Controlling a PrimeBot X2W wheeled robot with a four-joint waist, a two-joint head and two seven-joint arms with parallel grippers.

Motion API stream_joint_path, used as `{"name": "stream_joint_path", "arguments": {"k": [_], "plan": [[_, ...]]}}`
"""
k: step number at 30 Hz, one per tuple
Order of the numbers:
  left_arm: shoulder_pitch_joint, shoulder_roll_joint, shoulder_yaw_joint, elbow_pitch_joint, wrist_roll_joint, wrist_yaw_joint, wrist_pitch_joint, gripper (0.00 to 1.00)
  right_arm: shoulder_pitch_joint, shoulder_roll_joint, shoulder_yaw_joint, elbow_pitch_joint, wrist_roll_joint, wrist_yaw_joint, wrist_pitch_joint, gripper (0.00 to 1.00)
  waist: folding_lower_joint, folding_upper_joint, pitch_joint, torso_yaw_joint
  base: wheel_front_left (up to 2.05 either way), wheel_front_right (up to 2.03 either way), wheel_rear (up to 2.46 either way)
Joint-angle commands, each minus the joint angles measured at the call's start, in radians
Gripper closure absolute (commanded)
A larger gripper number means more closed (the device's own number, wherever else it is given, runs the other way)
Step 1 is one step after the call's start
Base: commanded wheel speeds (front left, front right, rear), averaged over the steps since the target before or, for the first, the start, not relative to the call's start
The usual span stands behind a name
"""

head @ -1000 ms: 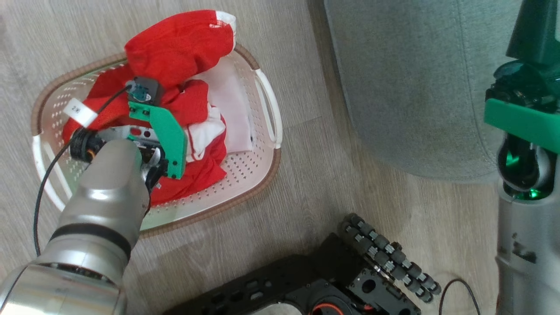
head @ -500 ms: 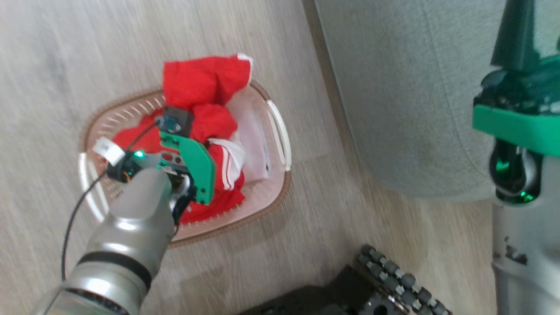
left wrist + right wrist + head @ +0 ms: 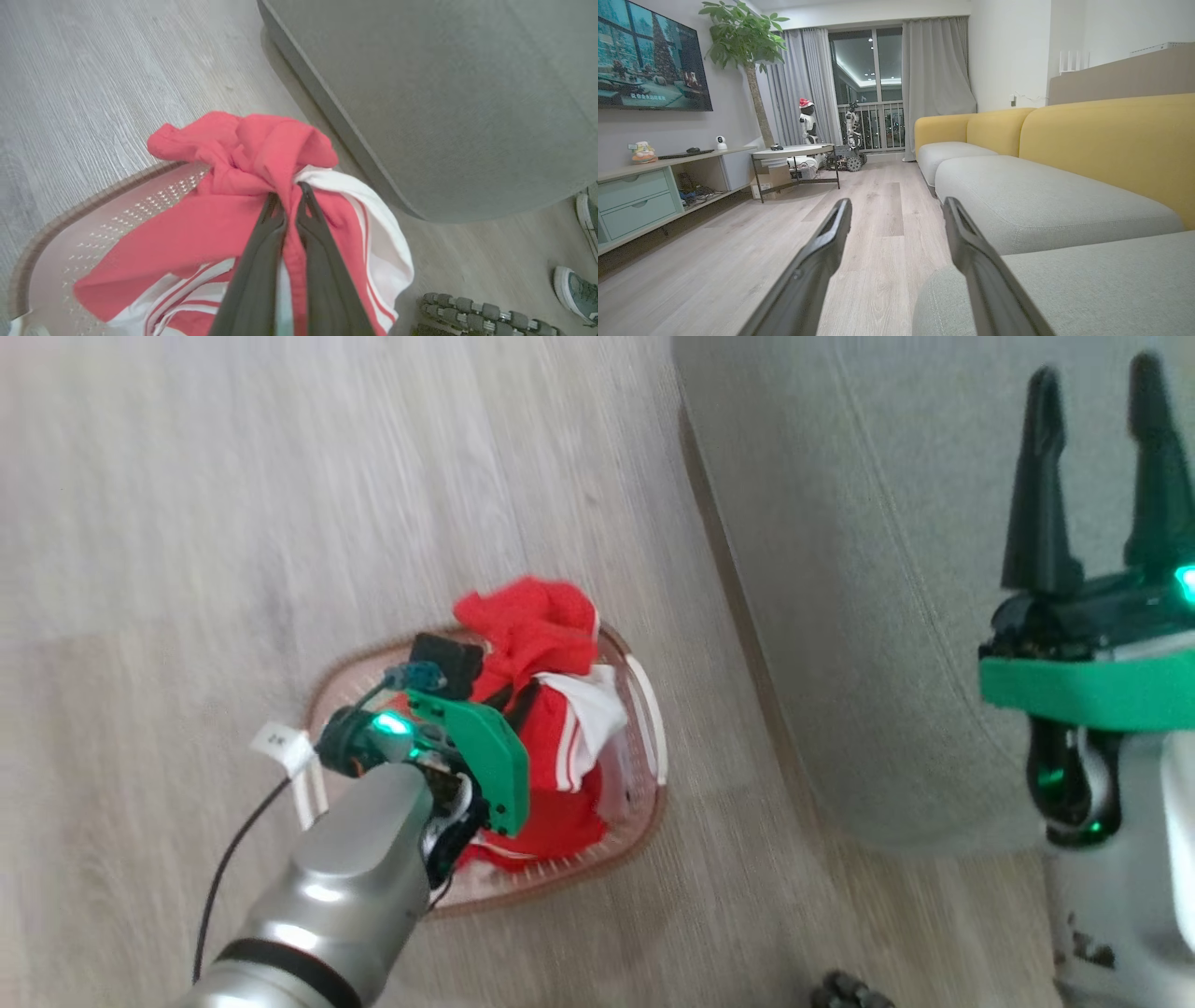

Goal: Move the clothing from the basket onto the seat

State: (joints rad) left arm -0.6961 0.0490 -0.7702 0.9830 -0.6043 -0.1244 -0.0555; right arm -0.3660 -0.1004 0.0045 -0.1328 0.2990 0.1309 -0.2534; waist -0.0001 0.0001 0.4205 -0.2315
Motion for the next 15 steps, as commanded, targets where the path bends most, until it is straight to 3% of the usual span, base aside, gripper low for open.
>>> {"name": "stream_joint_path", "arguments": {"k": [1, 15], "plan": [[0.002, 0.004, 0.005, -0.053, -0.021, -0.006, -0.031, 1.0, 0.027, -0.013, 0.019, -0.027, 0.001, 0.0, 0.013, 0.0, 0.0001, -0.0001, -0.099, 0.045, 0.0, 0.0, 0.0], [0.038, 0.055, -0.012, -0.25, -0.073, 0.001, -0.098, 1.0, 0.159, -0.028, 0.033, -0.021, 0.014, 0.0, 0.06, 0.0, 0.0001, -0.0001, -0.276, 0.096, 0.0, 0.0, 0.0]]}}
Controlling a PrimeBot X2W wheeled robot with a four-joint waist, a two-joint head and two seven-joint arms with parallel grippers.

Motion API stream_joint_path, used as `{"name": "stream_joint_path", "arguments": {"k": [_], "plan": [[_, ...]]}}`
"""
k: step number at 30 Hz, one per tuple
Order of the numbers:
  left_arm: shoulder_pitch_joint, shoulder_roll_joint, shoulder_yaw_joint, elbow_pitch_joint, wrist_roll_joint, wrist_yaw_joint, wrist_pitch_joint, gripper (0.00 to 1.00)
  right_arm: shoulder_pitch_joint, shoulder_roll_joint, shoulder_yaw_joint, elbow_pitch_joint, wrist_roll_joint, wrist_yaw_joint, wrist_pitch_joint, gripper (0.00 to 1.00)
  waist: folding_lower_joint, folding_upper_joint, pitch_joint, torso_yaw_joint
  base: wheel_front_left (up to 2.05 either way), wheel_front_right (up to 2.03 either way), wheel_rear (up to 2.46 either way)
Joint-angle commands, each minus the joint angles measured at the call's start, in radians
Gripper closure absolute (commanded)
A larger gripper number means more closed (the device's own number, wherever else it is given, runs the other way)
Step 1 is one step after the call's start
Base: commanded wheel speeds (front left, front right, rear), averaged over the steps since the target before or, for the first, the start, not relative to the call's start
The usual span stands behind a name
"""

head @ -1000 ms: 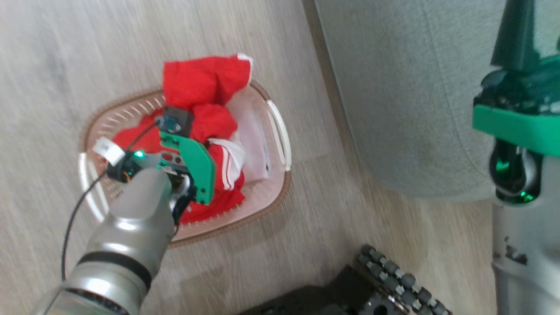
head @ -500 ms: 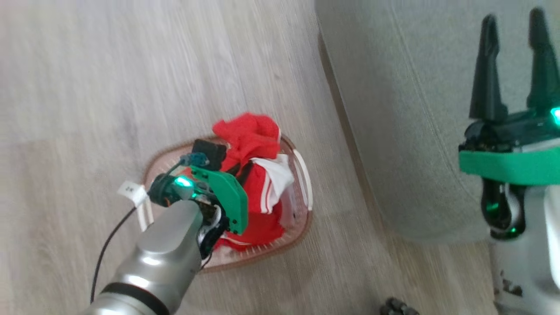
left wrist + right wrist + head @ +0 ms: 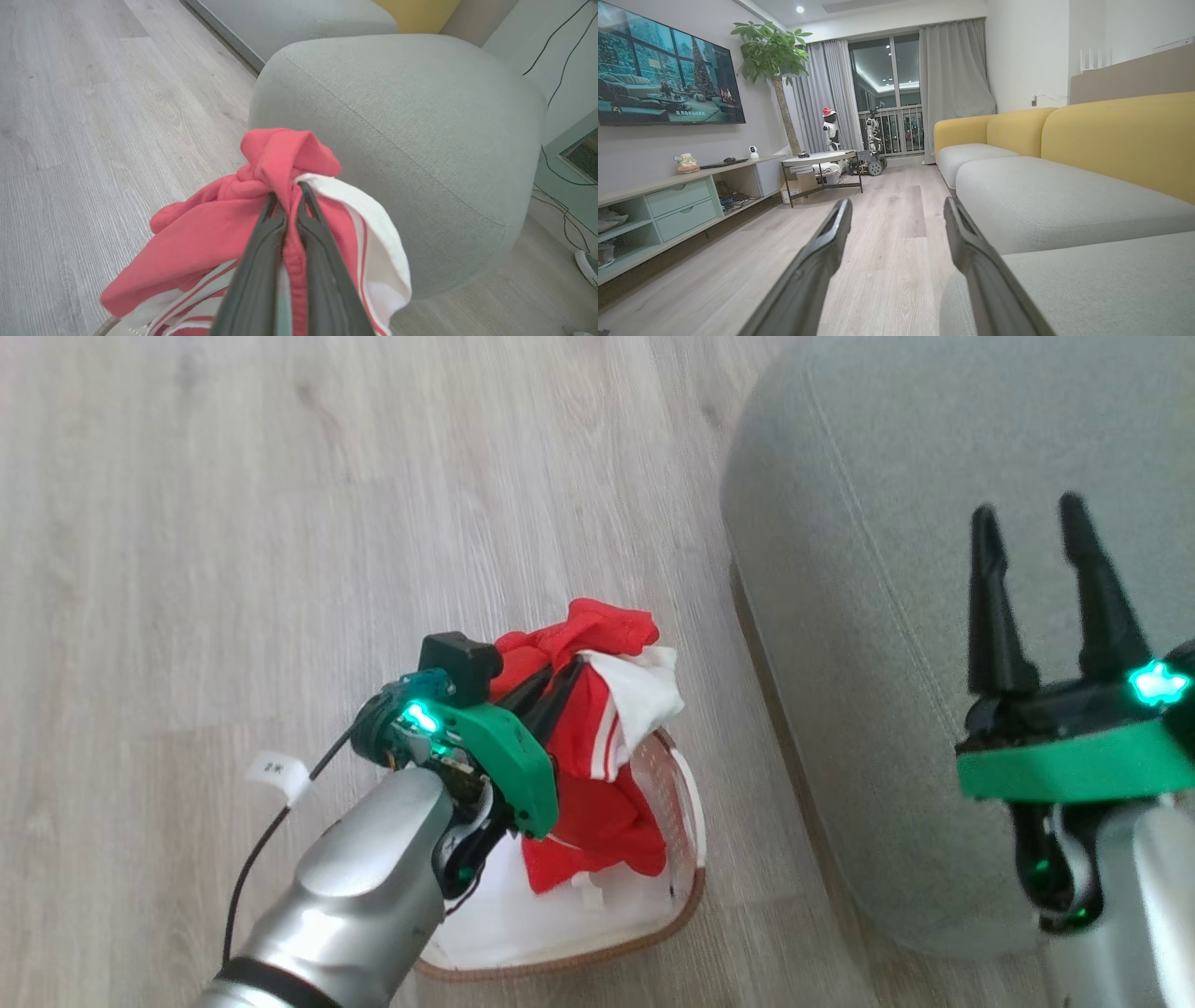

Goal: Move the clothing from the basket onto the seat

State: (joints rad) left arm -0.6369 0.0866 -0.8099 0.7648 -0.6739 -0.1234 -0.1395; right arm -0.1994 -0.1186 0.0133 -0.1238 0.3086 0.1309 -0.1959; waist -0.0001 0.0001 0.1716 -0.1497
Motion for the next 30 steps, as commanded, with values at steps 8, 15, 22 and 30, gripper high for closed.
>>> {"name": "stream_joint_path", "arguments": {"k": [8, 15, 22, 30], "plan": [[0.0, 0.071, 0.043, -0.231, -0.004, 0.046, 0.0, 1.0, 0.079, -0.013, 0.054, -0.01, 0.019, 0.0, 0.014, 0.0, 0.0001, -0.0001, -0.105, 0.032, 0.0, 0.0, 0.0], [-0.02, 0.123, 0.071, -0.429, -0.008, 0.096, 0.054, 1.0, 0.145, -0.02, 0.099, 0.006, 0.031, 0.0, 0.019, 0.0, 0.0001, -0.0001, -0.14, 0.042, 0.0, 0.0, 0.0], [-0.075, 0.158, 0.099, -0.574, 0.001, 0.137, 0.101, 1.0, 0.191, -0.024, 0.14, 0.019, 0.035, 0.0, 0.018, 0.0, 0.0001, -0.0001, -0.155, 0.045, 0.0, 0.0, 0.0], [-0.112, 0.174, 0.12, -0.672, 0.0, 0.172, 0.139, 1.0, 0.203, -0.029, 0.187, 0.019, 0.039, 0.0, 0.017, 0.0, 0.0001, -0.0001, -0.155, 0.042, 0.0, 0.0, 0.0]]}}
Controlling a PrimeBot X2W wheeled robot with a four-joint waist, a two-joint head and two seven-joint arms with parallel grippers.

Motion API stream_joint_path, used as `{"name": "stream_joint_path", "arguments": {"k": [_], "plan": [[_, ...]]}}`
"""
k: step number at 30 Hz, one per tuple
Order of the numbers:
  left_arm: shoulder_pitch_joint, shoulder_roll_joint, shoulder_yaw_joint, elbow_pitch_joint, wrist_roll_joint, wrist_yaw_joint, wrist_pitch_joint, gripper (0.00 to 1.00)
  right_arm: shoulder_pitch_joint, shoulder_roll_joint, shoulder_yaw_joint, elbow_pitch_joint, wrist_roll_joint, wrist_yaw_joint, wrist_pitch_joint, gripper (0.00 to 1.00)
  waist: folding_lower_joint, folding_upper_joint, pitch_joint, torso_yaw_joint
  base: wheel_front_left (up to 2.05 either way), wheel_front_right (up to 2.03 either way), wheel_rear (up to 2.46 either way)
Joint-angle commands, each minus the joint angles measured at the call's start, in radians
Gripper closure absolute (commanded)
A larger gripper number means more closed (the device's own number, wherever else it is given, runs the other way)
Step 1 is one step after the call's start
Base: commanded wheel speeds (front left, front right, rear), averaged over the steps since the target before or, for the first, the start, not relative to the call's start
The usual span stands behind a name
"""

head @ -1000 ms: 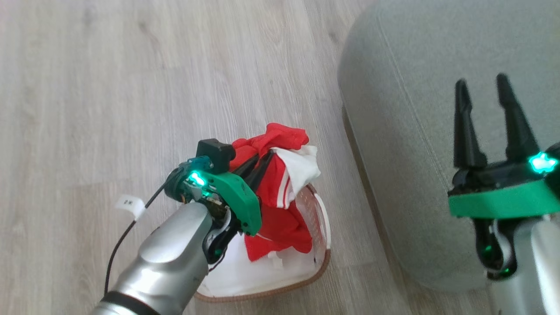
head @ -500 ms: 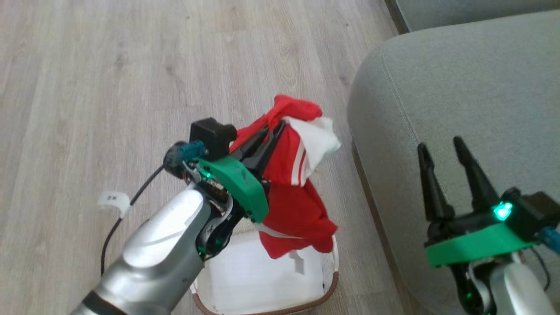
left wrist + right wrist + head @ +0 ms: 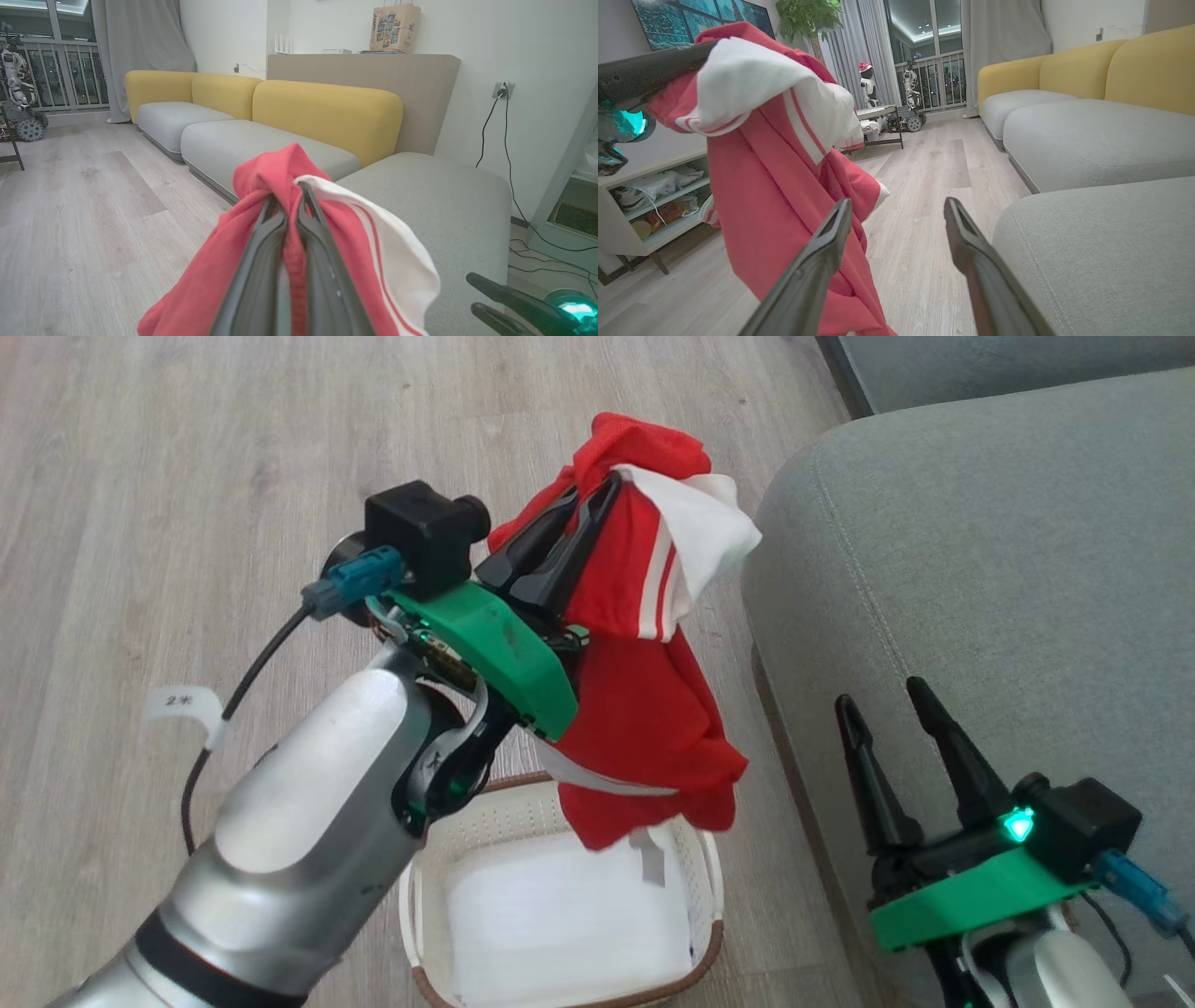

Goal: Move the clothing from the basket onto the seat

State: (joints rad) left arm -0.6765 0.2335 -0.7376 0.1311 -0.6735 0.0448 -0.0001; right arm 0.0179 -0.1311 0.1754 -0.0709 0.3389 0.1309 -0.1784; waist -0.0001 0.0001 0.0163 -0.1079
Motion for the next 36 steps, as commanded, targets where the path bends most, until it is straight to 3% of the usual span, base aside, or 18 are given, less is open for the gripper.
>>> {"name": "stream_joint_path", "arguments": {"k": [1, 8, 18, 26, 36], "plan": [[-0.074, 0.027, 0.047, -0.043, 0.0, 0.006, 0.002, 1.0, -0.016, -0.018, 0.031, -0.034, 0.01, 0.0, 0.0, 0.0, 0.0001, -0.0001, 0.001, 0.0, 0.0, 0.0, 0.0], [-0.084, 0.026, 0.045, -0.058, 0.001, 0.014, 0.01, 1.0, -0.032, -0.038, 0.084, -0.03, 0.025, 0.0, 0.005, 0.0, 0.0001, -0.0001, 0.007, 0.004, 0.0, 0.0, 0.0], [-0.093, 0.017, 0.034, -0.057, -0.005, 0.011, 0.013, 1.0, -0.166, -0.089, 0.272, 0.055, 0.051, 0.0, 0.068, 0.0, 0.0001, -0.0001, 0.012, 0.019, 0.0, 0.0, 0.0], [-0.077, -0.01, -0.003, -0.055, -0.014, 0.001, 0.02, 1.0, -0.307, -0.106, 0.386, 0.198, 0.066, 0.0, 0.096, 0.0, 0.0001, -0.0001, 0.006, 0.061, 0.0, 0.0, 0.0], [-0.062, -0.06, -0.058, -0.051, -0.028, -0.02, 0.029, 1.0, -0.43, -0.073, 0.452, 0.453, 0.099, 0.0, 0.026, 0.0, 0.0001, -0.0001, -0.011, 0.137, 0.0, 0.0, 0.0]]}}
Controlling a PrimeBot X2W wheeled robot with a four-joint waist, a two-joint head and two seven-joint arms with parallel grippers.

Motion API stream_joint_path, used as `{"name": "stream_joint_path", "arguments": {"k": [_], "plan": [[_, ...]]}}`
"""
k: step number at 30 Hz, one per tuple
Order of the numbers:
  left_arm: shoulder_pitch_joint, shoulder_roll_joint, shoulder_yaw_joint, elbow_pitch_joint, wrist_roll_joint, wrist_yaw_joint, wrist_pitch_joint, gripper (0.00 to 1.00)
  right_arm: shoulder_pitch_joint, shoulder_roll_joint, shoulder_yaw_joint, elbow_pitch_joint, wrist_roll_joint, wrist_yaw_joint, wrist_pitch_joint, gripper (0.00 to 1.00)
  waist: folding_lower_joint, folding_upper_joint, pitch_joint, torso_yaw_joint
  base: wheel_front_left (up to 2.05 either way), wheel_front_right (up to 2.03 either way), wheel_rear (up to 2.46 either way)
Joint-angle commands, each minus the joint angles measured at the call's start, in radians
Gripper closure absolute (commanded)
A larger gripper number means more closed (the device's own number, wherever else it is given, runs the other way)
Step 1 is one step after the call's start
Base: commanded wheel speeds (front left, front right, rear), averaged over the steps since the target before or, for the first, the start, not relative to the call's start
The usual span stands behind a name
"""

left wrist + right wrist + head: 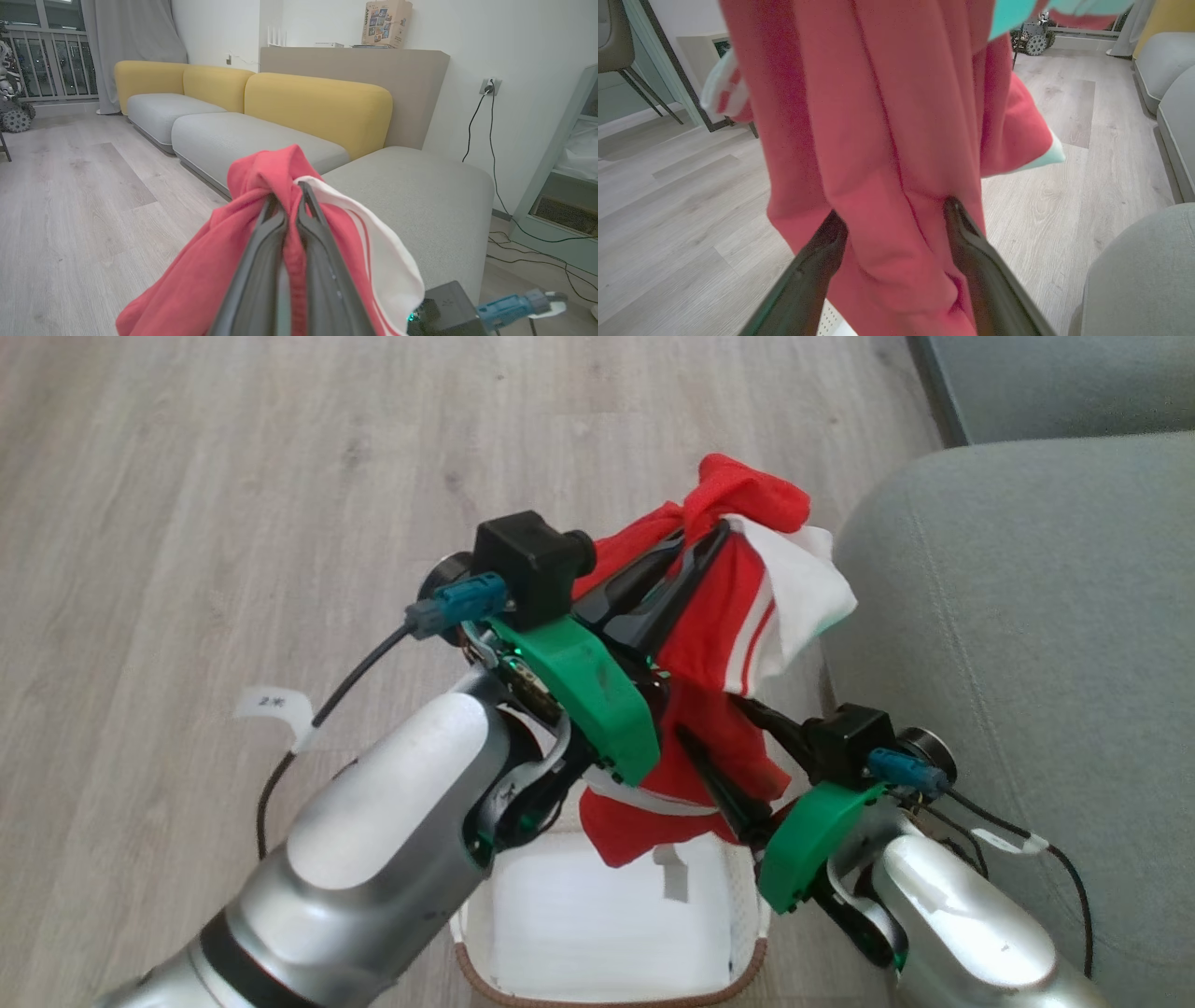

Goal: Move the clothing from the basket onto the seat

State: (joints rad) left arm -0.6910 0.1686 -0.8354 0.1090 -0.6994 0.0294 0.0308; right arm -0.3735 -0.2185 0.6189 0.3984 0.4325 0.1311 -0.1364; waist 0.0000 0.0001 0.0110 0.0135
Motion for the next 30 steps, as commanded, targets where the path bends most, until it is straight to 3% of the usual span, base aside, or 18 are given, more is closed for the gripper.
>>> {"name": "stream_joint_path", "arguments": {"k": [1, 9, 18, 19, 20, 21, 30], "plan": [[-0.047, 0.0, 0.035, -0.028, -0.003, -0.005, -0.002, 1.0, -0.048, 0.023, 0.007, 0.01, 0.013, 0.0, -0.032, 0.0, 0.0, -0.0001, -0.008, 0.024, 0.0, 0.0, 0.0], [-0.038, -0.026, 0.005, -0.018, -0.011, -0.011, 0.005, 1.0, -0.113, 0.073, 0.0, 0.172, 0.028, 0.0, -0.108, 0.0, 0.0, -0.0001, -0.015, 0.078, 0.0, 0.0, 0.0], [-0.027, -0.033, -0.013, -0.008, -0.016, -0.013, 0.007, 1.0, -0.16, 0.088, 0.012, 0.22, 0.036, 0.0, -0.124, 0.03, 0.0, -0.0001, -0.013, 0.097, 0.0, 0.0, 0.0], [-0.028, -0.032, -0.013, -0.008, -0.016, -0.012, 0.007, 1.0, -0.164, 0.089, 0.011, 0.217, 0.037, 0.0, -0.125, 0.34, 0.0, -0.0001, -0.012, 0.097, 0.0, 0.0, 0.0], [-0.028, -0.032, -0.013, -0.007, -0.017, -0.012, 0.007, 1.0, -0.166, 0.089, 0.01, 0.212, 0.037, 0.0, -0.125, 0.77, 0.0, -0.0001, -0.01, 0.097, 0.0, 0.0, 0.0], [-0.029, -0.031, -0.012, -0.007, -0.017, -0.011, 0.006, 1.0, -0.167, 0.089, 0.009, 0.208, 0.038, 0.0, -0.125, 1.0, 0.0, -0.0001, -0.009, 0.096, 0.0, 0.0, 0.0], [-0.028, -0.014, 0.004, 0.01, -0.02, -0.002, -0.009, 1.0, -0.147, 0.067, 0.003, 0.164, 0.053, 0.0, -0.125, 1.0, 0.0, -0.0001, 0.002, 0.074, 0.0, 0.0, 0.0]]}}
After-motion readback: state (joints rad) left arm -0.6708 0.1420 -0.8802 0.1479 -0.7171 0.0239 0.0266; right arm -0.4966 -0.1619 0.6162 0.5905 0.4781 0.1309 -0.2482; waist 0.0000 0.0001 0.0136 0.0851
